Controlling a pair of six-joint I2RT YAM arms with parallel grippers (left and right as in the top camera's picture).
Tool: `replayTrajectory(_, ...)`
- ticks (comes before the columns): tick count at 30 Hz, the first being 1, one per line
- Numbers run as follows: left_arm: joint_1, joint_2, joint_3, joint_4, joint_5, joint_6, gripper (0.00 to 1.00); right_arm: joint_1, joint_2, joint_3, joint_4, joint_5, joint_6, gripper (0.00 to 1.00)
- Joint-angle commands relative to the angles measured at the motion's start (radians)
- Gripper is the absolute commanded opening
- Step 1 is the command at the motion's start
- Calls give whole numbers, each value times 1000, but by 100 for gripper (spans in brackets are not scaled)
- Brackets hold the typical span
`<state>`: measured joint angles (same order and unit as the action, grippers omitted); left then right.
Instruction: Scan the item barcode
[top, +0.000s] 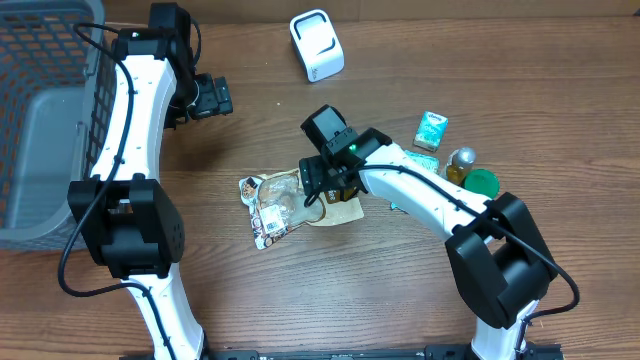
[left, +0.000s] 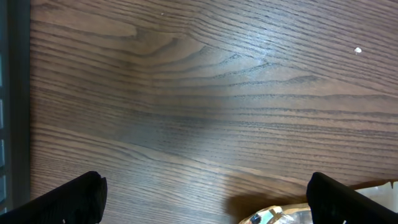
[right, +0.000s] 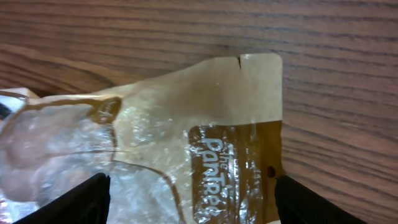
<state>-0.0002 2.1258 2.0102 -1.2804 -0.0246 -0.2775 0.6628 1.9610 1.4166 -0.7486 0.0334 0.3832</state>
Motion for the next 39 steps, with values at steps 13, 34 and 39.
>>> replayTrajectory(13,0,-14,22,-2,-9,19,100,3,-19,-65,61,73,8,100)
replayTrajectory(34,0,-14,23,-2,-9,19,100,-1,-25,-60,68,78,13,100)
replayTrajectory(39,0,-14,23,-1,-8,18,99,-23,-53,-60,50,68,13,100)
